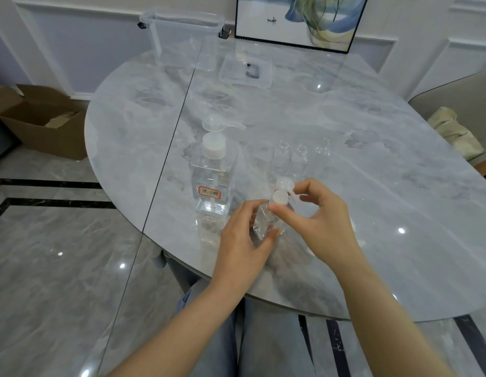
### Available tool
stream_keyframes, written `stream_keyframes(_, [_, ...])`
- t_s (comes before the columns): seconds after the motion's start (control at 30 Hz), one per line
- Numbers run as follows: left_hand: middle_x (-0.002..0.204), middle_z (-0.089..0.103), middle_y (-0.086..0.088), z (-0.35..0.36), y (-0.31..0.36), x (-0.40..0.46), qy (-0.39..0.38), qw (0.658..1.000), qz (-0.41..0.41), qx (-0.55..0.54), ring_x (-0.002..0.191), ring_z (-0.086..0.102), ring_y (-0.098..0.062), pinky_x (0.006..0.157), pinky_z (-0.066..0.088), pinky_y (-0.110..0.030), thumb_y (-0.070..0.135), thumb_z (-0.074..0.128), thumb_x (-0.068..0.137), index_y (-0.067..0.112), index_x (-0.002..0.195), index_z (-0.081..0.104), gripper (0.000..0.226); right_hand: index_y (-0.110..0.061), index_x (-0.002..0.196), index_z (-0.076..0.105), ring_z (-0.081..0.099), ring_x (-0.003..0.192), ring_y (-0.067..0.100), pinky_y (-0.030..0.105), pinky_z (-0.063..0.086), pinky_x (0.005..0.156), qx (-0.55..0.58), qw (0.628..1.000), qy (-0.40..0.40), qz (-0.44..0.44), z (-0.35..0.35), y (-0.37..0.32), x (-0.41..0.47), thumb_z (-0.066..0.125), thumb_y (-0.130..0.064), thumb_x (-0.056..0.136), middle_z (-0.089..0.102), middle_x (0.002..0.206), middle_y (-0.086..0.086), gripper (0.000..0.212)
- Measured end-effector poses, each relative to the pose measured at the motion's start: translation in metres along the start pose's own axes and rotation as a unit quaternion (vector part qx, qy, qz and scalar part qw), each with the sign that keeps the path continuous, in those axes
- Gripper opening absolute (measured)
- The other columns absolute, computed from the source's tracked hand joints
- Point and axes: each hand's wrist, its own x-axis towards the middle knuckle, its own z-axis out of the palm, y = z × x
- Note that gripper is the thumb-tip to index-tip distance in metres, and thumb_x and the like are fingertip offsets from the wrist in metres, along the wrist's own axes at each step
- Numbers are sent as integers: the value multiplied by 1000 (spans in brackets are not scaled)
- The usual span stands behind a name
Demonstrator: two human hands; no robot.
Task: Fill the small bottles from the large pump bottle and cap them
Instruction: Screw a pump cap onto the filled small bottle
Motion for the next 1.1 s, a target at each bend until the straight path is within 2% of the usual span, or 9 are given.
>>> stream_keyframes(0.1, [113, 68, 11, 0, 1, 0, 5, 1000, 2, -1, 106, 68, -20, 90, 56, -44, 12, 77, 86, 31, 117, 60, 40, -33, 92, 60, 59, 106, -9, 24, 47, 97, 23, 1000, 7, 9, 8, -4, 3, 89, -40, 73, 67, 102, -28, 35])
stream_keyframes(0.23, [109, 68, 12, 0, 2, 0, 13, 1000, 9, 4, 101, 67, -17, 85, 57, -43, 15, 77, 87, 29, 117, 61, 37, -32, 147, 42, 44, 140, -2, 33, 37, 115, 64, 997, -11, -30, 12, -1, -9, 87, -39, 79, 53, 145, -23, 82])
stream_keyframes(0.3, [111, 69, 11, 0, 2, 0, 10, 1000, 9, -3, 104, 68, -17, 87, 57, -43, 15, 77, 87, 27, 119, 61, 38, -31, 157, 30, 43, 143, 3, 33, 33, 117, 117, 992, -11, -42, 11, 2, -17, 81, -24, 88, 55, 147, -15, 86])
stream_keyframes(0.4, [112, 68, 10, 1, 0, 0, 5, 1000, 6, -3, 107, 68, -18, 90, 56, -43, 15, 78, 88, 29, 119, 60, 39, -34, 155, 33, 50, 138, 3, 29, 35, 114, 149, 988, 23, -34, 11, 5, -25, 75, -10, 91, 71, 128, -6, 81])
stream_keyframes(0.57, [113, 68, 11, 0, 0, 0, 4, 1000, 13, 4, 109, 67, -16, 93, 55, -42, 14, 80, 86, 27, 120, 60, 42, -29, 143, 49, 63, 122, 9, 47, 39, 116, 151, 982, 108, -30, 7, 11, -29, 71, -8, 92, 76, 96, -5, 59])
stream_keyframes(0.63, [113, 67, 11, 1, -1, 0, 3, 1000, 14, 6, 109, 67, -16, 93, 55, -42, 13, 79, 86, 26, 121, 60, 41, -29, 146, 47, 62, 123, 11, 43, 41, 116, 132, 986, 93, -46, 8, 9, -28, 67, -9, 85, 73, 108, -9, 67])
stream_keyframes(0.8, [114, 67, 12, 1, 0, -1, 2, 1000, 22, 9, 110, 66, -17, 93, 55, -42, 13, 76, 88, 26, 121, 60, 39, -33, 151, 42, 53, 131, -4, 6, 38, 102, 142, 989, 31, -39, 15, 1, -33, 56, 1, 78, 68, 125, -8, 82])
stream_keyframes(0.97, [116, 64, 15, 2, 0, -2, -2, 998, 46, 40, 113, 64, -12, 96, 54, -38, 11, 76, 87, 26, 124, 60, 43, -33, 137, 55, 64, 119, 3, 18, 47, 102, 156, 983, 91, -37, 10, 5, -32, 66, 9, 88, 71, 121, -2, 65])
stream_keyframes(1.1, [113, 67, 14, 1, 0, 0, 3, 999, 31, 23, 107, 68, -15, 91, 56, -40, 14, 76, 88, 27, 122, 60, 39, -31, 138, 60, 59, 129, 7, 33, 44, 110, 144, 989, -11, -27, 7, 8, -20, 75, -8, 91, 67, 131, -13, 54])
